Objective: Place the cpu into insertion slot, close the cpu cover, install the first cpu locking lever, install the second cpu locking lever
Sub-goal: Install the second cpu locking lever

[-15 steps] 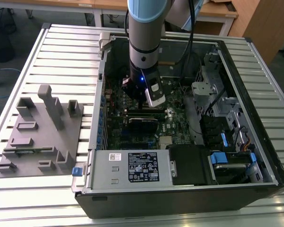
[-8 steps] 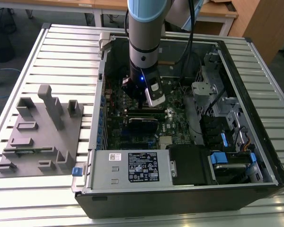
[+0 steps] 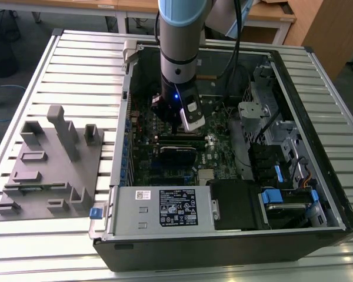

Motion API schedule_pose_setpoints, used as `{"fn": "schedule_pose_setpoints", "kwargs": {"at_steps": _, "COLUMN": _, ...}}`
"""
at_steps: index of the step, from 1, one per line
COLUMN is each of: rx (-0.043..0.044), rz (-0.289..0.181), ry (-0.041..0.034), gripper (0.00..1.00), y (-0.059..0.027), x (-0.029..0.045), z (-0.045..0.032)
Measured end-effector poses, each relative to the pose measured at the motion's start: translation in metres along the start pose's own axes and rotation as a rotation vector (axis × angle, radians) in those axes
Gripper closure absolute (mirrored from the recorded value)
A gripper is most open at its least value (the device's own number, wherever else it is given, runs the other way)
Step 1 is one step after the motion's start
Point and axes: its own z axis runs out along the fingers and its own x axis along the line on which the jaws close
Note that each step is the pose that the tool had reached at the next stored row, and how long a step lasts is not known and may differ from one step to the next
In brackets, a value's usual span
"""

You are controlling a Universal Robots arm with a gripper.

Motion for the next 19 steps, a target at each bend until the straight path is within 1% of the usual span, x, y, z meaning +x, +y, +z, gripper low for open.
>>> {"fn": "schedule_pose_setpoints", "kwargs": {"at_steps": 6, "rx": 0.0001, "rz": 0.0, "ry": 0.0001, "gripper": 0.9, "y": 0.0012, "x": 0.0002, "z": 0.0003}}
{"fn": "schedule_pose_setpoints", "kwargs": {"at_steps": 13, "rx": 0.0001, "rz": 0.0, "ry": 0.0004, "gripper": 0.9, "y": 0.0004, "x": 0.0004, "z": 0.0073}}
{"fn": "schedule_pose_setpoints", "kwargs": {"at_steps": 19, "rx": -0.0006, "rz": 0.0, "ry": 0.0005, "gripper": 0.9, "y": 0.0, "x": 0.0015, "z": 0.0094}}
